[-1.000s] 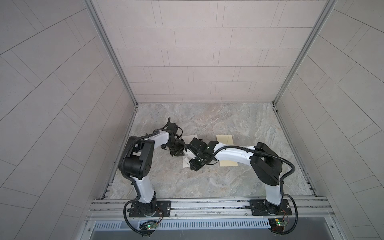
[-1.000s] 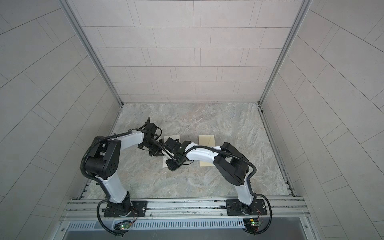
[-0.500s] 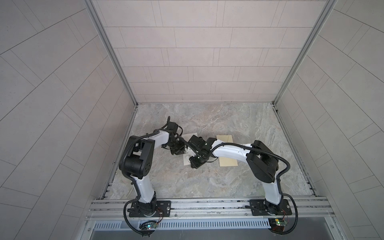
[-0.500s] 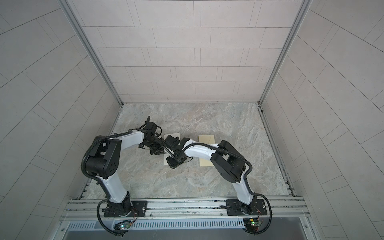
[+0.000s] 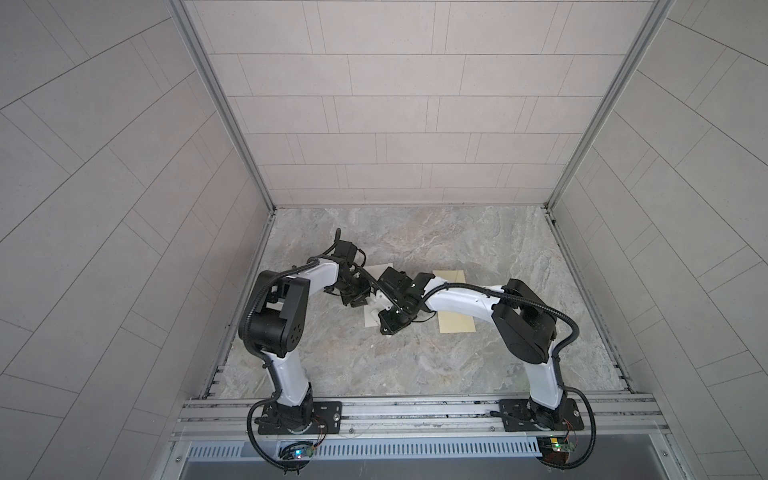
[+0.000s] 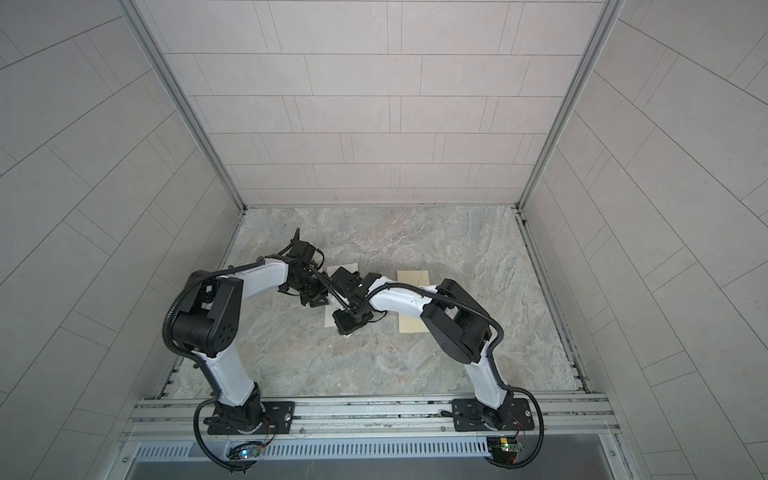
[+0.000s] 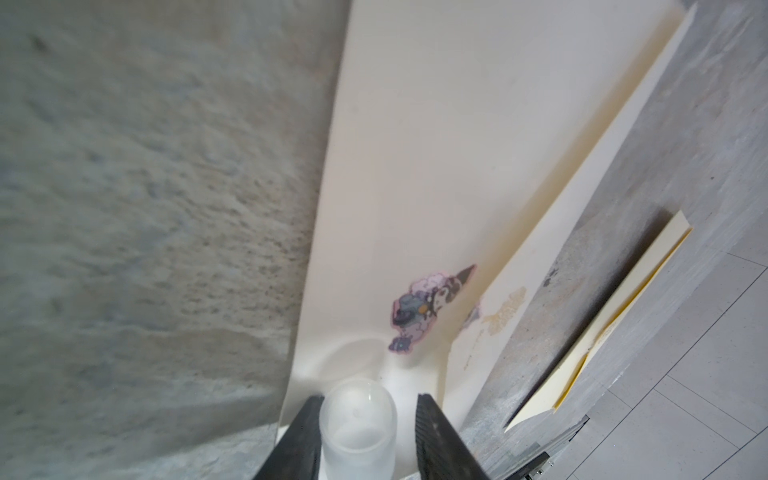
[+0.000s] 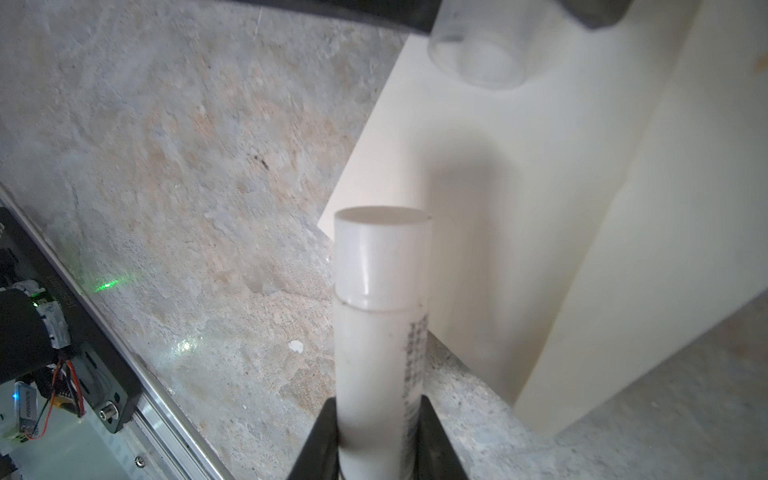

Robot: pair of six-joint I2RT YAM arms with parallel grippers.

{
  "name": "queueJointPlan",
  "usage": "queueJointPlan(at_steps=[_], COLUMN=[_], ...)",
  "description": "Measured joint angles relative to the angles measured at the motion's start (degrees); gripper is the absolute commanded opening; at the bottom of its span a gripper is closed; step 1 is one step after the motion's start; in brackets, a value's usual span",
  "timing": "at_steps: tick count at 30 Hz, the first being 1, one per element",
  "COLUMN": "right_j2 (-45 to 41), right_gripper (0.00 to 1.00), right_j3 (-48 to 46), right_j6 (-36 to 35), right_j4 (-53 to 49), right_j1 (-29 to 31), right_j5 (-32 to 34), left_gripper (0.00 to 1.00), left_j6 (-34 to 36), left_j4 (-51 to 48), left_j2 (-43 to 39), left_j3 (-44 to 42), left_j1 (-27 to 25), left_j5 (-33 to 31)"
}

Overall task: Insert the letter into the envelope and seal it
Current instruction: 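Raise the glue stick toward the translucent cap held by the left gripper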

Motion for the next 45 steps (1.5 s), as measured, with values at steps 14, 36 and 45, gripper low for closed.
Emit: queueJointPlan(at_steps=[14,36,45], right_j2=[0.52,0.66,0.66], right_gripper=[0.02,0.02,0.02], right_j3=[-0.68,-0.90,-0.90], right_j6=[1.97,1.81,0.92], right_j4=[1.36,2.82,2.78], right_j1=[-1.31,-0.96,-0.28], right_j5=[0.76,1.07,-0.72], left_gripper=[0.54,0.46,0.46], left_j6=[4.07,1.86,0.00], left_j4=[-7.02,-6.71,-1.86], left_j2=[-2.01,-3.10,3.04], left_j3=[1.81,6.36,5.99], left_j1=[-0.81,-0.35,-0.15], left_j5=[-3.67,-6.05,-7.89])
